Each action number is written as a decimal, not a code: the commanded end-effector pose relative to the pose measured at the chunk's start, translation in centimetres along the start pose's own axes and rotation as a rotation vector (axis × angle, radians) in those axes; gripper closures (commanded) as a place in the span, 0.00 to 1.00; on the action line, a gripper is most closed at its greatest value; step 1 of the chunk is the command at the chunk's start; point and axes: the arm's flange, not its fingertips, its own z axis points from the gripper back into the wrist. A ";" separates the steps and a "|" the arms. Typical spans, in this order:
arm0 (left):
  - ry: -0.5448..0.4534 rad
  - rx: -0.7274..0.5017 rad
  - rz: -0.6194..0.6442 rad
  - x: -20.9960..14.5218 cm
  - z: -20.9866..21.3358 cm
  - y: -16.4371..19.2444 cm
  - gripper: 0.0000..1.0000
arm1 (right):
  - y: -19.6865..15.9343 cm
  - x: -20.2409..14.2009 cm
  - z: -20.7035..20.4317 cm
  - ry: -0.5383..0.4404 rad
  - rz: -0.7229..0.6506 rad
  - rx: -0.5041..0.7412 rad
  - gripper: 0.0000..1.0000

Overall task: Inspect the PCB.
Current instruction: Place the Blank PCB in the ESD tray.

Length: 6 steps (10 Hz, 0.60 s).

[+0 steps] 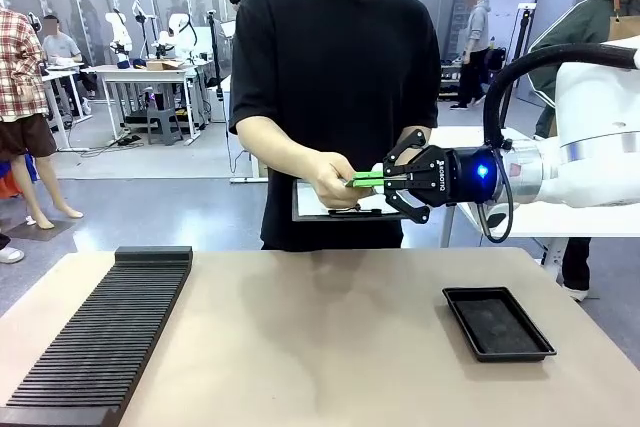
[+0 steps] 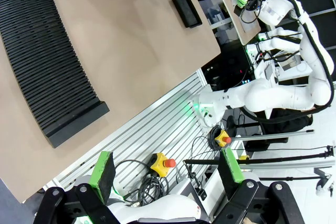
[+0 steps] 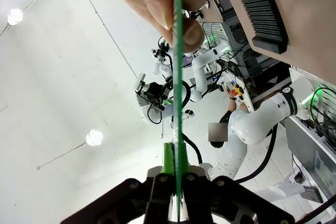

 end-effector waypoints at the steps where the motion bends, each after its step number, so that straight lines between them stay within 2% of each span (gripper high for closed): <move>1: 0.005 0.019 0.011 0.1 0.2 -0.3 0.00 | 0.4 0.0 -0.1 0.001 0.004 0.001 1.00; 6: 0.005 0.019 0.011 0.1 0.2 -0.3 0.00 | 0.4 0.0 -0.1 0.001 0.004 0.001 1.00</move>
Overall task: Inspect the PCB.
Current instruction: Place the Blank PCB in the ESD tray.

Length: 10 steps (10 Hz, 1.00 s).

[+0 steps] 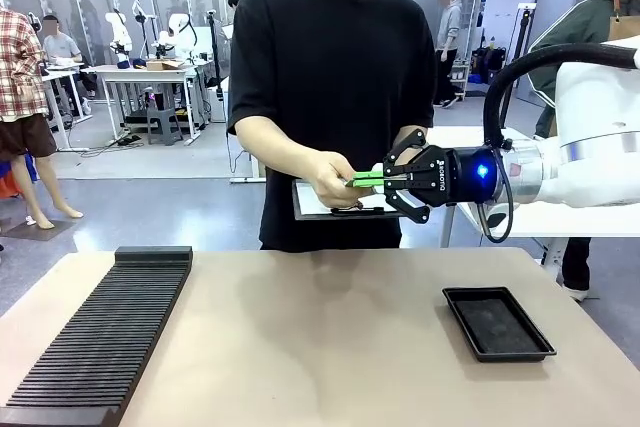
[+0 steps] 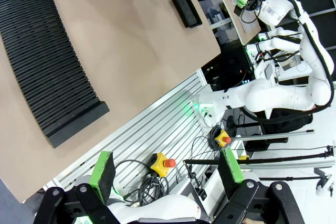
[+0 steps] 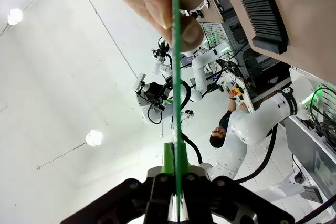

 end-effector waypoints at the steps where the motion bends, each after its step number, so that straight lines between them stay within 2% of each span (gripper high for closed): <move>1: 0.005 0.019 0.011 0.1 0.2 -0.3 0.00 | 0.3 0.0 -0.1 0.002 0.003 0.001 1.00; 10: 0.005 0.019 0.011 0.1 0.2 -0.3 0.00 | 0.3 0.0 -0.1 0.002 0.003 0.001 1.00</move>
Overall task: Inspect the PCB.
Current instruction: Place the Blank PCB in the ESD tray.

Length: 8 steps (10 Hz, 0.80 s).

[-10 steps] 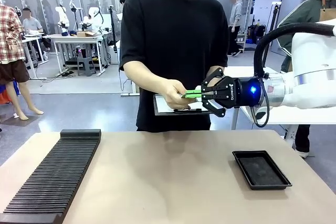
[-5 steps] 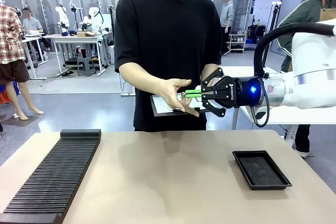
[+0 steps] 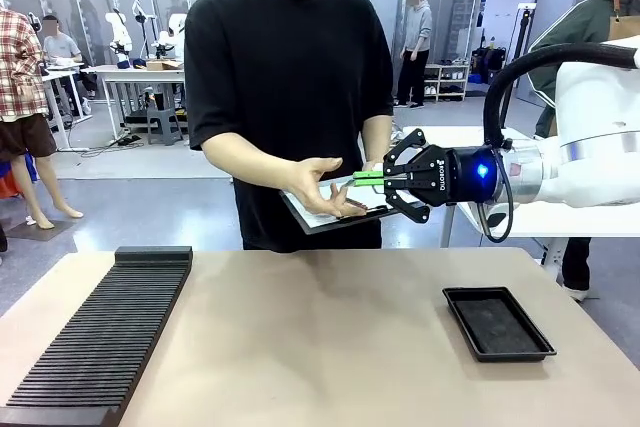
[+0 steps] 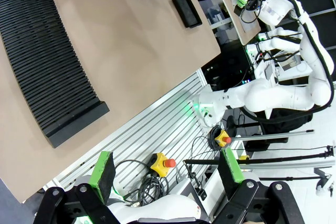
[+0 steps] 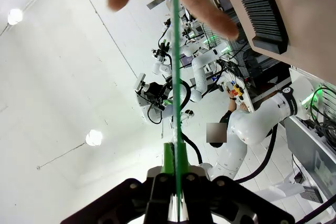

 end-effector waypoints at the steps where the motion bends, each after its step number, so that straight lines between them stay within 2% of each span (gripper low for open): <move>1: 0.005 0.019 0.011 0.1 0.2 -0.3 0.00 | 0.3 0.0 -0.1 0.001 0.003 0.001 1.00; 6: 0.005 0.019 0.011 0.1 0.2 -0.3 0.00 | 0.3 0.0 -0.1 0.001 0.003 0.001 1.00; 7: 0.005 0.019 0.011 0.1 0.2 -0.3 0.00 | 0.0 0.0 0.0 0.000 0.000 0.000 0.97; 8: 0.005 0.019 0.011 0.1 0.2 -0.3 0.00 | -0.2 -1.7 0.8 -0.053 0.066 -0.102 0.97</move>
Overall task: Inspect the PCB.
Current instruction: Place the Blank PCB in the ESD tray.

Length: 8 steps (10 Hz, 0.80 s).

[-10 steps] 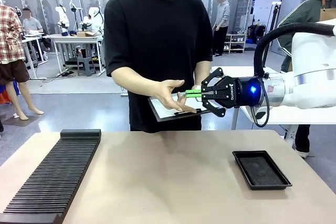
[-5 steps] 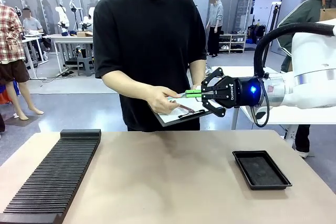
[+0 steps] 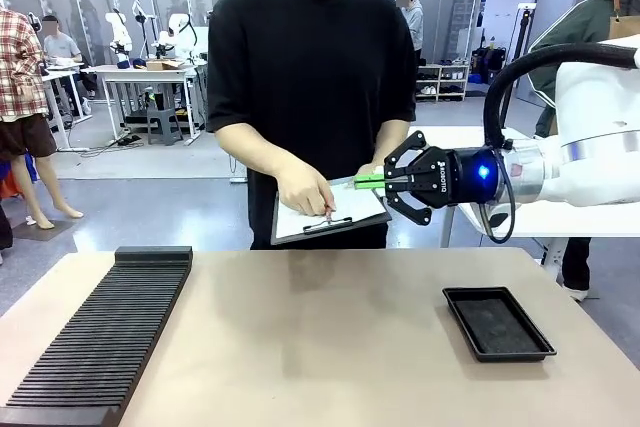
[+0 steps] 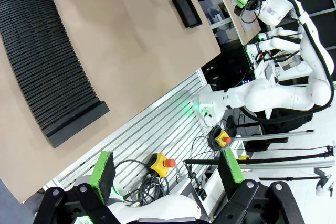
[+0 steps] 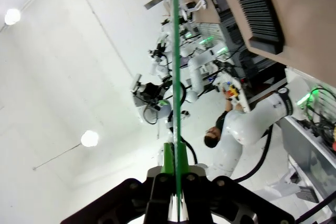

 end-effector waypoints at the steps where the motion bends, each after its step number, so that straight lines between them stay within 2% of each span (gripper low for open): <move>1: 0.005 0.019 0.011 0.1 0.2 -0.3 0.00 | -0.3 -2.9 1.9 -0.111 0.111 -0.155 0.97; 2: 0.005 0.019 0.011 0.1 0.2 -0.3 0.00 | -0.4 -4.3 3.3 -0.156 0.162 -0.186 0.97; 4: 0.005 0.019 0.011 0.1 0.2 -0.3 0.00 | -1.1 -5.9 6.2 -0.216 0.246 -0.333 0.97; 6: 0.005 0.019 0.011 0.1 0.2 -0.3 0.00 | -2.6 -4.7 8.7 -0.269 0.234 -0.438 0.97; 7: 0.005 0.019 0.011 0.1 0.2 -0.3 0.00 | -3.5 -3.2 10.0 -0.329 0.231 -0.511 0.97; 8: 0.005 0.019 0.011 0.1 0.2 -0.3 0.00 | -4.3 -2.0 11.1 -0.322 0.233 -0.545 0.97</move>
